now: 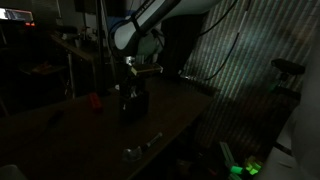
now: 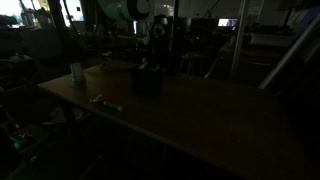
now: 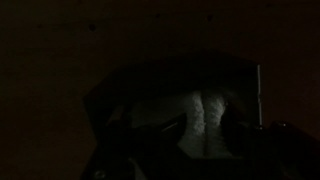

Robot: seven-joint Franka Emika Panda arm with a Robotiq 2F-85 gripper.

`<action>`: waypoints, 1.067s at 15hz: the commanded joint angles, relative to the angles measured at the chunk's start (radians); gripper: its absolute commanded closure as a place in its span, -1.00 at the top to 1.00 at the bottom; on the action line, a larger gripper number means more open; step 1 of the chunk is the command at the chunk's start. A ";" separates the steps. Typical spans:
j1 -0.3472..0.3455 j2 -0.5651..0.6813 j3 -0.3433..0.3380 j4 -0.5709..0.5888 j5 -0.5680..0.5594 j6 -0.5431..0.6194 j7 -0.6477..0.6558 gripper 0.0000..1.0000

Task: Pick up the white towel and place it inside the black basket

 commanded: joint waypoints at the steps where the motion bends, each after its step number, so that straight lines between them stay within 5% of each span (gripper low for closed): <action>1: -0.031 0.035 0.030 0.017 0.131 -0.047 -0.168 -0.91; 8: -0.046 0.089 0.038 0.064 0.226 -0.194 -0.304 -0.87; 9: -0.046 0.082 0.034 0.069 0.232 -0.214 -0.302 -0.15; 11: -0.046 0.054 0.027 0.065 0.229 -0.231 -0.291 -0.19; 16: -0.038 -0.065 0.015 0.040 0.192 -0.218 -0.274 0.56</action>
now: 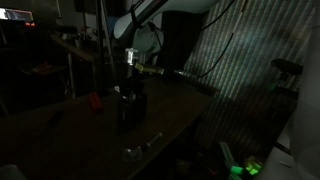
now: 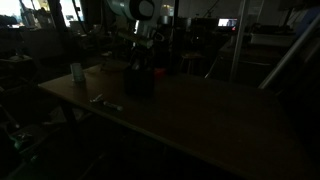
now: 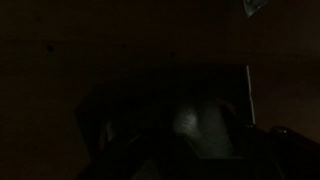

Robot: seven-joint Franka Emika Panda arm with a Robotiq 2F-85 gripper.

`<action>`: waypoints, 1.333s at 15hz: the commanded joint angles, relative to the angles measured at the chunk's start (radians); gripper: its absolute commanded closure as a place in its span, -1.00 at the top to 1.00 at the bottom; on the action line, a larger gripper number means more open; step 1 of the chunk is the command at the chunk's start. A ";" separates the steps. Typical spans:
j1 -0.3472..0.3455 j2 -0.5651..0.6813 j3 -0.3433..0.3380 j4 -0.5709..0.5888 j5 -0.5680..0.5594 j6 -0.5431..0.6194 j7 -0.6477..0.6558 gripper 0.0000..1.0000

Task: Pick up the white towel and place it inside the black basket

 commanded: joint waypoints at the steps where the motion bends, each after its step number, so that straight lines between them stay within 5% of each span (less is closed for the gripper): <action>1: 0.003 -0.109 -0.002 -0.012 -0.030 -0.020 0.007 0.68; 4: 0.015 -0.159 0.001 -0.006 -0.055 -0.020 0.013 1.00; 10: 0.051 -0.189 0.023 -0.003 -0.064 -0.005 0.001 1.00; 20: 0.126 -0.089 0.061 0.108 -0.349 0.048 -0.002 1.00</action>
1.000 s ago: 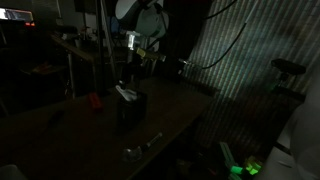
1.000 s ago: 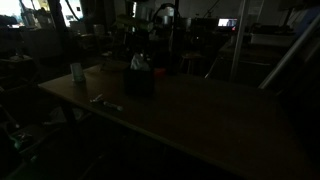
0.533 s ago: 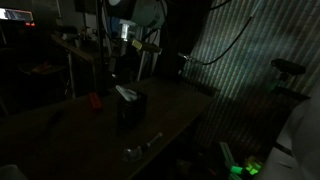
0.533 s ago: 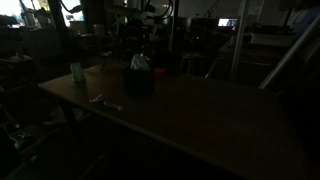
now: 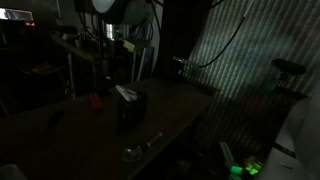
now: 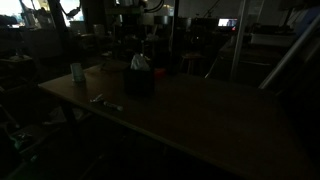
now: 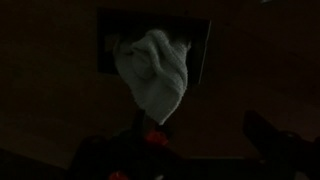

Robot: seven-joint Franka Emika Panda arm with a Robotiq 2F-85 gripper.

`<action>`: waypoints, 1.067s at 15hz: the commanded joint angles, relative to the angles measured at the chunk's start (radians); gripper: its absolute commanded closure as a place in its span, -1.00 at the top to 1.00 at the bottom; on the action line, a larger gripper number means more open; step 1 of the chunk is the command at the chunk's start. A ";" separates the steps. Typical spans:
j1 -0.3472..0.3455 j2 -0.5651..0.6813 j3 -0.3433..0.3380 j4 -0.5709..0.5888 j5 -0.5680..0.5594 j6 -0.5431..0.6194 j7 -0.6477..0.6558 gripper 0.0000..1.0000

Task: Pick up the white towel and place it inside the black basket

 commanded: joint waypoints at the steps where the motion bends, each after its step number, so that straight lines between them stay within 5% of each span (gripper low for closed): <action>1: 0.016 0.064 0.007 0.069 -0.072 0.024 -0.006 1.00; 9: 0.006 0.187 -0.011 0.127 -0.126 0.029 -0.007 1.00; 10: 0.005 0.195 -0.012 0.133 -0.127 0.029 -0.007 0.51; 11: 0.005 0.201 -0.013 0.137 -0.134 0.030 -0.004 0.48; 16: 0.015 0.194 -0.015 0.140 -0.171 0.027 0.007 -0.29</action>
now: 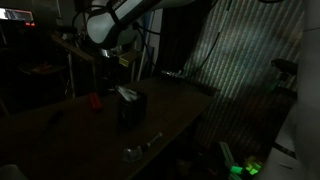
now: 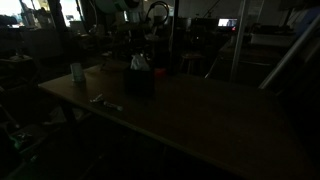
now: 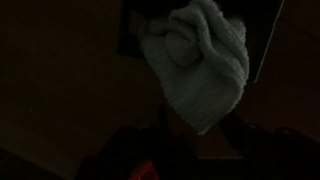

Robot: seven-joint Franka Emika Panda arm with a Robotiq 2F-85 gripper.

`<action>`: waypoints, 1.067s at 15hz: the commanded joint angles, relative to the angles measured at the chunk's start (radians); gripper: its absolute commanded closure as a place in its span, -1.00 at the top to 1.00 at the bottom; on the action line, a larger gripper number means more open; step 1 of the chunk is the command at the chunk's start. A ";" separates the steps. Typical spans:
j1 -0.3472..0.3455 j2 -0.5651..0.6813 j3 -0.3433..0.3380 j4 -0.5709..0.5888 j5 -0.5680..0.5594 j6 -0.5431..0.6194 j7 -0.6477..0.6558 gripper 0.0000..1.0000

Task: Pick up the white towel and place it inside the black basket

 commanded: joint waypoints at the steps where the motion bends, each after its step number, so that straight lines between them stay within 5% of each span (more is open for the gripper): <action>1: 0.010 -0.008 -0.003 0.023 -0.043 -0.008 0.005 -0.47; 5: 0.005 -0.017 -0.008 0.023 -0.061 -0.018 0.010 -0.99; 16: -0.031 -0.046 -0.041 -0.036 -0.031 -0.085 0.046 -0.98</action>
